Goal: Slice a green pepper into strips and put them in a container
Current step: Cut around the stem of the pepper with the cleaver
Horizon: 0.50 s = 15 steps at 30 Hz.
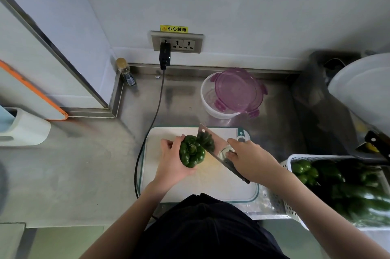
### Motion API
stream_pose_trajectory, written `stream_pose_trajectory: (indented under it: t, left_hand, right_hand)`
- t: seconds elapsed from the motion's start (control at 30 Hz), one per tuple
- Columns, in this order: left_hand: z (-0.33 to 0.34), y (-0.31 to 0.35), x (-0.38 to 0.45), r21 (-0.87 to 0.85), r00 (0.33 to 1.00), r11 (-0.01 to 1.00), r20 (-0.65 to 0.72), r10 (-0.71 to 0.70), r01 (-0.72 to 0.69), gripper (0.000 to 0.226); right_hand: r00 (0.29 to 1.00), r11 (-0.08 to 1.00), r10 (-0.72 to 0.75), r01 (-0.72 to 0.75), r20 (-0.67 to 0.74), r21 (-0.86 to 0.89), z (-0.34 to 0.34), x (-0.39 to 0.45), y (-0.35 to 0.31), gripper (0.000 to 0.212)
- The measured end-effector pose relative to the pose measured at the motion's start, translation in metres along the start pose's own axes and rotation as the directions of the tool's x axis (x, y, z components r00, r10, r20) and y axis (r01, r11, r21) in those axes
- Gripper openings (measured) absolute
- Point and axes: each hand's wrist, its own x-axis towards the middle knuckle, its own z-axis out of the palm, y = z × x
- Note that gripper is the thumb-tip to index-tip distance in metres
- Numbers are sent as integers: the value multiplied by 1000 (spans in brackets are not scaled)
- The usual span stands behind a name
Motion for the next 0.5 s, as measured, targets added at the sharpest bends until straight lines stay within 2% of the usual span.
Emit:
stream_pose_trajectory:
  t: [0.23, 0.5]
  left_hand:
    - [3, 2, -1, -5, 1000, 1000, -6, 15, -15, 98]
    - [7, 0, -2, -47, 1000, 999, -26, 0, -1, 97]
  right_hand:
    - [999, 1000, -17, 17, 36, 26, 2, 0, 2, 21]
    - [999, 994, 44, -45, 15, 101, -1, -11, -10, 19]
